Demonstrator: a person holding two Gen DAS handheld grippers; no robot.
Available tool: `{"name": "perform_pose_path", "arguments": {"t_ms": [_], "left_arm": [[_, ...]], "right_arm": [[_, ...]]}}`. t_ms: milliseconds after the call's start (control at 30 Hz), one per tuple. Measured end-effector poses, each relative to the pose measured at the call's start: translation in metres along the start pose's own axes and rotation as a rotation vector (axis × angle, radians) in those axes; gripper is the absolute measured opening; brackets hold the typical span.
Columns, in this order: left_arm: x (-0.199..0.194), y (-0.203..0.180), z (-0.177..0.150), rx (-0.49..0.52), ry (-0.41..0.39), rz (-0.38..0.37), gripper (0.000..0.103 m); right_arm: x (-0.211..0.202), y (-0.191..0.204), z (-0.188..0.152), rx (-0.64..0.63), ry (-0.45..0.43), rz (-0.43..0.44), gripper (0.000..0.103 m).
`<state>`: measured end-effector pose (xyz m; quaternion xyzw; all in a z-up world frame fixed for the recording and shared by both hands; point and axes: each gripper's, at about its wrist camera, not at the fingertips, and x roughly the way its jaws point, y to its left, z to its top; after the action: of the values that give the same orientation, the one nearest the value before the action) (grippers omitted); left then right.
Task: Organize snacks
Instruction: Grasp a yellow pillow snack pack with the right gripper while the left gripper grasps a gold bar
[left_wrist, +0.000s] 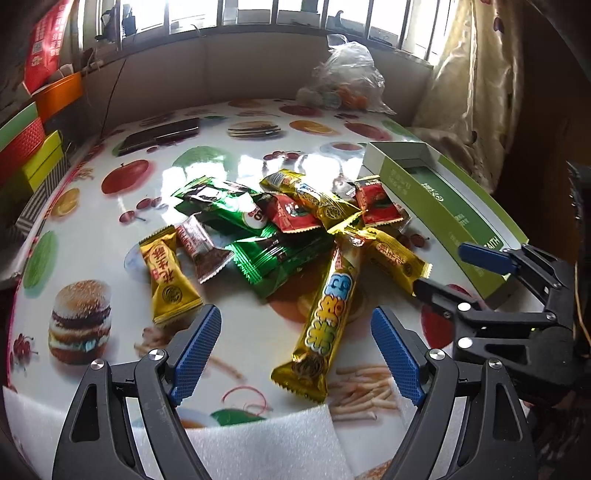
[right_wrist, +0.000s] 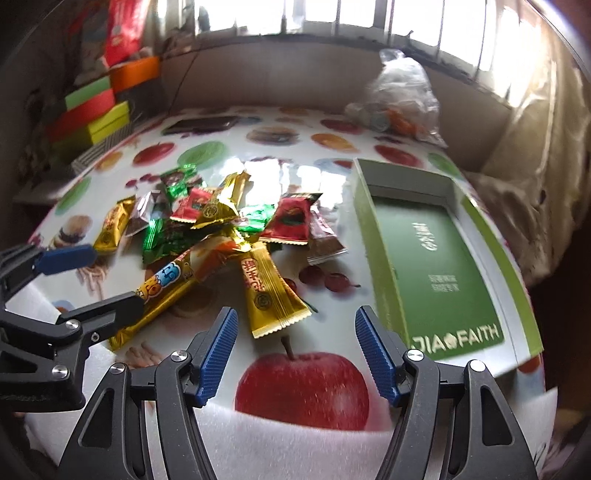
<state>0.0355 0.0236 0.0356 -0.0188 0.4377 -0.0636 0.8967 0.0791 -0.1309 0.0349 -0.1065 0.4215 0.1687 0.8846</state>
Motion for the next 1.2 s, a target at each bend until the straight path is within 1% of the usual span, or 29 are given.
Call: {"name": "perform_pose_path", "arguments": {"t_ms": [133, 200, 400, 467, 533, 600, 667, 700, 733, 1100, 1167, 1200], "left_arm": [[0.008, -0.004, 0.005, 0.025, 0.019, -0.022, 0.084], [0.013, -0.006, 0.007, 0.045, 0.037, -0.011, 0.084], [0.018, -0.004, 0.011, 0.057, 0.034, -0.019, 0.084], [0.02, -0.004, 0.012, 0.06, 0.04, -0.021, 0.08], [0.023, -0.005, 0.012, 0.066, 0.048, -0.025, 0.074], [0.024, -0.005, 0.013, 0.064, 0.052, -0.027, 0.073], [0.025, -0.006, 0.013, 0.063, 0.052, -0.033, 0.069], [0.026, -0.007, 0.013, 0.066, 0.052, -0.037, 0.065], [0.027, -0.007, 0.014, 0.068, 0.054, -0.039, 0.06], [0.034, -0.013, 0.014, 0.083, 0.082, -0.057, 0.058], [0.034, -0.015, 0.013, 0.085, 0.08, -0.055, 0.054], [0.034, -0.015, 0.013, 0.085, 0.081, -0.055, 0.048]], "right_arm": [[0.011, 0.002, 0.006, -0.037, 0.017, 0.008, 0.066], [0.017, 0.004, 0.009, -0.058, 0.035, 0.007, 0.065], [0.028, 0.007, 0.014, -0.108, 0.046, 0.019, 0.063], [0.03, 0.006, 0.015, -0.112, 0.043, 0.027, 0.06], [0.032, 0.006, 0.016, -0.117, 0.045, 0.037, 0.053], [0.035, 0.006, 0.016, -0.119, 0.054, 0.042, 0.049], [0.037, 0.005, 0.016, -0.114, 0.059, 0.058, 0.042], [0.038, 0.004, 0.016, -0.109, 0.061, 0.064, 0.04], [0.038, 0.004, 0.015, -0.103, 0.058, 0.068, 0.037], [0.034, 0.001, 0.012, -0.077, 0.048, 0.089, 0.031], [0.033, 0.0, 0.012, -0.073, 0.047, 0.089, 0.031], [0.033, 0.0, 0.012, -0.071, 0.047, 0.089, 0.031]]}}
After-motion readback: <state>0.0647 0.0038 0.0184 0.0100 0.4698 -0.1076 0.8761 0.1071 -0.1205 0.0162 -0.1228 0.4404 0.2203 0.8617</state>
